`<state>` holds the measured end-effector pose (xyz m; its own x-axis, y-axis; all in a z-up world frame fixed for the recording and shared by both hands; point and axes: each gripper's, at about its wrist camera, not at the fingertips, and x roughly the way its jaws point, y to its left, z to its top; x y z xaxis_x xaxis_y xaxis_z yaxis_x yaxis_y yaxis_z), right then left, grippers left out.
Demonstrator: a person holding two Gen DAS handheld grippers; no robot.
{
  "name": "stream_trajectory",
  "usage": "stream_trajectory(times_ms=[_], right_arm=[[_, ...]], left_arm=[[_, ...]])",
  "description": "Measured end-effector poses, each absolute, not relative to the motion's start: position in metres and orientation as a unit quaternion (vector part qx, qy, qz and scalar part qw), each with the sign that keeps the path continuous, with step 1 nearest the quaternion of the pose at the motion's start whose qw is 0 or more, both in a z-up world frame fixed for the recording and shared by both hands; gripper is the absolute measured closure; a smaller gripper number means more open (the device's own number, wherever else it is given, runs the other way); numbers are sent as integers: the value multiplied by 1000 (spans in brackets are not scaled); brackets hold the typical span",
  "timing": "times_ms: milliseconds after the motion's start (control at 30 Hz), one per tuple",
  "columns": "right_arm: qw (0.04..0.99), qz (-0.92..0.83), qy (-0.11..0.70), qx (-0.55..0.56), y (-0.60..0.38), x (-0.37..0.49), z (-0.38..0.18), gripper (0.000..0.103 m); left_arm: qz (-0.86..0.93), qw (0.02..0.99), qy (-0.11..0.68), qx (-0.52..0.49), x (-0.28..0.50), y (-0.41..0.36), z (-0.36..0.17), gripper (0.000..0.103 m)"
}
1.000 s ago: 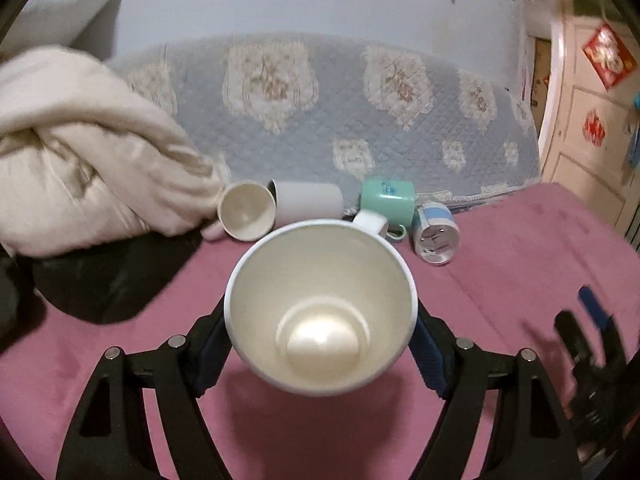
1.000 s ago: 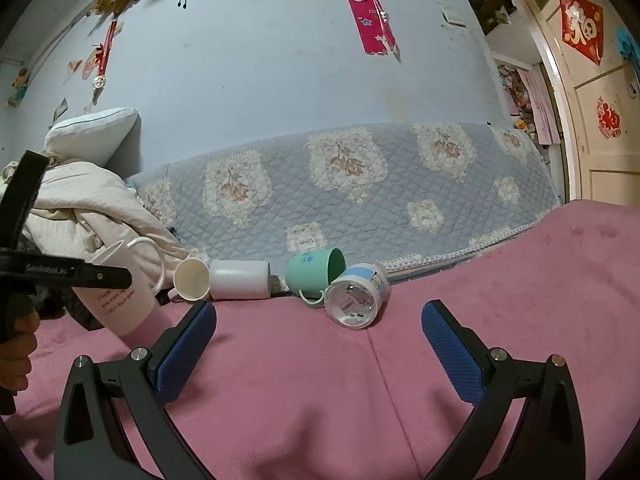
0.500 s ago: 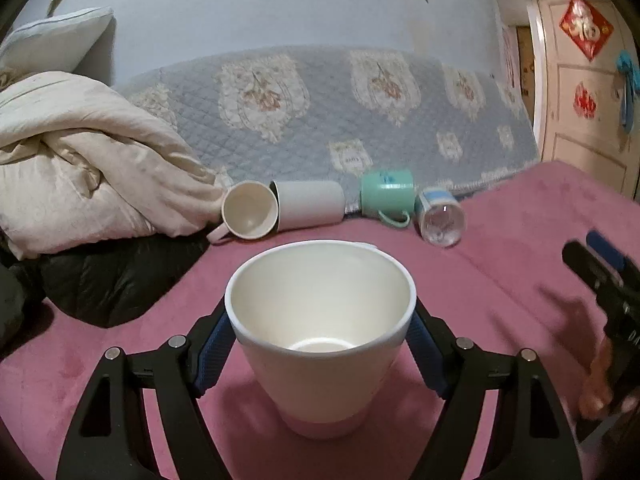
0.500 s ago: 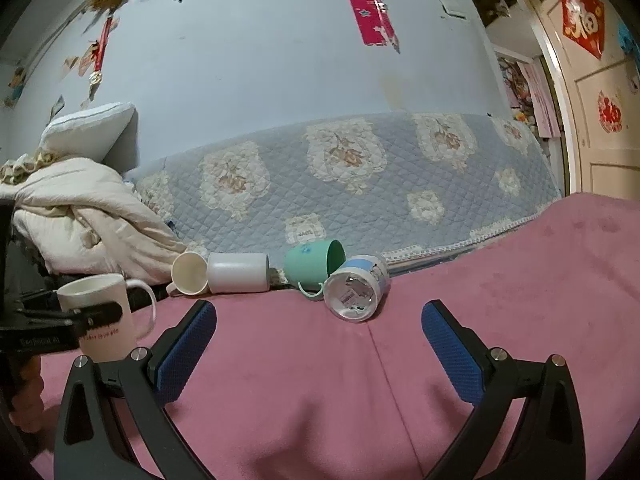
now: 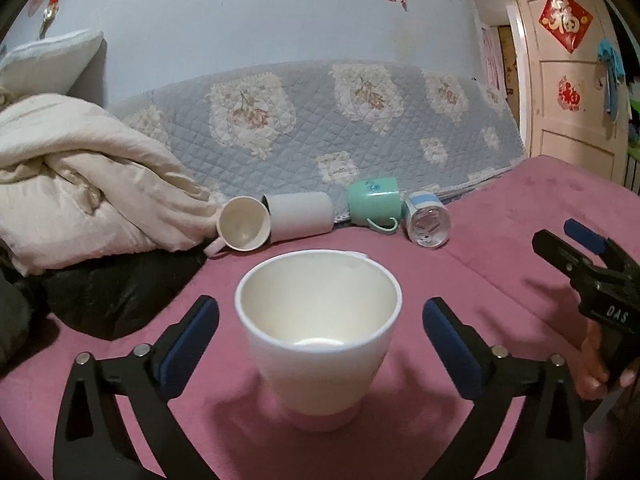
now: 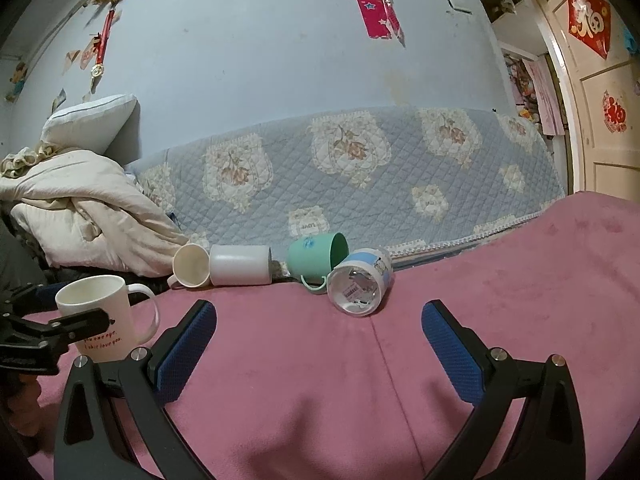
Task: Flip cup upright
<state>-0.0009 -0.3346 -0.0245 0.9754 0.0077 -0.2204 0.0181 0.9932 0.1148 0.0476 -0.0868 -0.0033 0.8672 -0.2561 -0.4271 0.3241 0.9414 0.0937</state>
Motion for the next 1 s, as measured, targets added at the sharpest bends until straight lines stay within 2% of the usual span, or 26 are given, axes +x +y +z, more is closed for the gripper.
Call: stream_trajectory(times_ms=[233, 400, 633, 1000], right_arm=[[991, 22, 129, 35, -322, 4, -26, 0], [992, 24, 124, 21, -315, 2, -26, 0], [991, 26, 129, 23, -315, 3, -26, 0], [990, 35, 134, -13, -298, 5, -28, 0]], left_arm=[[-139, 975, 165, 52, 18, -49, 7, 0], [-100, 985, 120, 69, 3, -21, 11, 0], [-108, 987, 115, 20, 3, 5, 2, 0], [-100, 988, 117, 17, 0, 6, -1, 0]])
